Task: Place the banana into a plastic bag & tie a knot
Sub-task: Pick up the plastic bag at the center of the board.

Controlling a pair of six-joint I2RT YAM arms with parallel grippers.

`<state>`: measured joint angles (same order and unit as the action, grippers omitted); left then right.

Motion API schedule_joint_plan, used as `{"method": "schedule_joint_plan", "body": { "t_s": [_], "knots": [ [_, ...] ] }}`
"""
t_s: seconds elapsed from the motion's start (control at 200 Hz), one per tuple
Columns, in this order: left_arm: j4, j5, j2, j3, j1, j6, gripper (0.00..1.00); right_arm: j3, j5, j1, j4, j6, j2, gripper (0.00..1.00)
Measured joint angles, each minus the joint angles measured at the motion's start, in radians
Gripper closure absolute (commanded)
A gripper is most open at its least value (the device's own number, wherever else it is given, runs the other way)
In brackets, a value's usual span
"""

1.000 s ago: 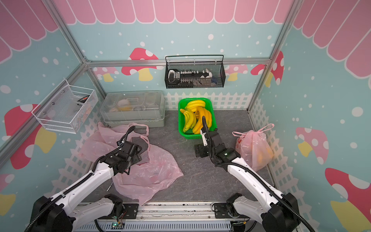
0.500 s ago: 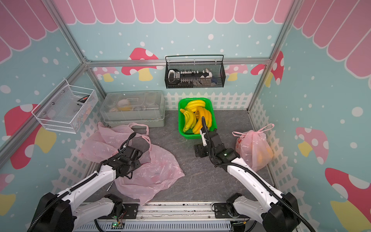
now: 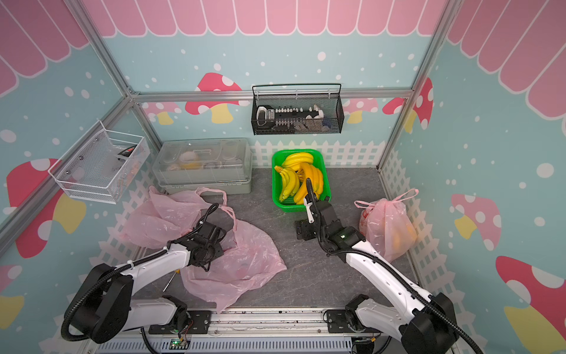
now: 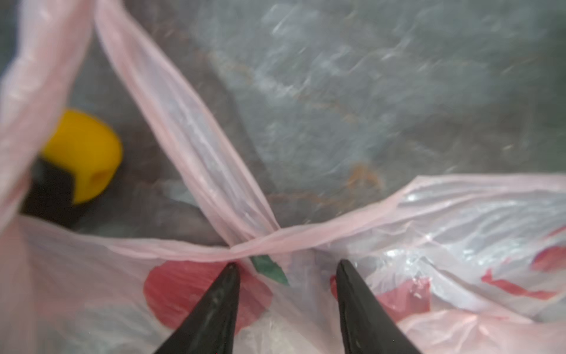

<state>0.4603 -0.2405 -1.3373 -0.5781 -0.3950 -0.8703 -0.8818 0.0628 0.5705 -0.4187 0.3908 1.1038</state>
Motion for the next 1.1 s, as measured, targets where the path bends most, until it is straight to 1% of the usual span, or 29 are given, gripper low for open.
{"method": "schedule_joint_plan", "body": {
  "t_s": [0.105,0.17,0.29,0.42,0.55,0.681,0.796,0.966,1.101],
  "knots": [
    [-0.047,-0.002,-0.053,-0.028,-0.004,0.016,0.64,0.004,0.002,0.001,-0.001,0.003,-0.002,0.13],
    [-0.081,-0.002,-0.077,-0.037,-0.005,0.025,0.80,0.005,0.008,0.001,-0.002,0.004,-0.006,0.13],
    [-0.149,0.006,-0.110,-0.042,-0.014,0.035,1.00,0.006,0.016,0.001,-0.003,0.006,-0.024,0.14],
    [-0.204,0.032,-0.120,-0.042,-0.061,0.048,1.00,0.006,0.015,0.005,0.000,0.010,-0.034,0.15],
    [-0.221,0.022,-0.082,-0.042,-0.148,0.057,1.00,0.027,0.006,0.039,0.020,0.027,-0.033,0.16],
    [-0.233,-0.061,0.042,-0.062,-0.253,0.072,1.00,0.037,-0.008,0.099,0.042,0.066,-0.009,0.15],
    [-0.285,-0.130,0.115,-0.097,-0.316,0.097,1.00,0.039,-0.021,0.143,0.089,0.115,0.029,0.12],
    [-0.356,-0.193,0.169,-0.102,-0.383,0.124,1.00,0.051,-0.029,0.150,0.168,0.196,0.060,0.10],
    [-0.395,-0.249,0.218,-0.093,-0.453,0.142,1.00,0.047,-0.015,0.151,0.211,0.257,0.083,0.10]
  ]
}}
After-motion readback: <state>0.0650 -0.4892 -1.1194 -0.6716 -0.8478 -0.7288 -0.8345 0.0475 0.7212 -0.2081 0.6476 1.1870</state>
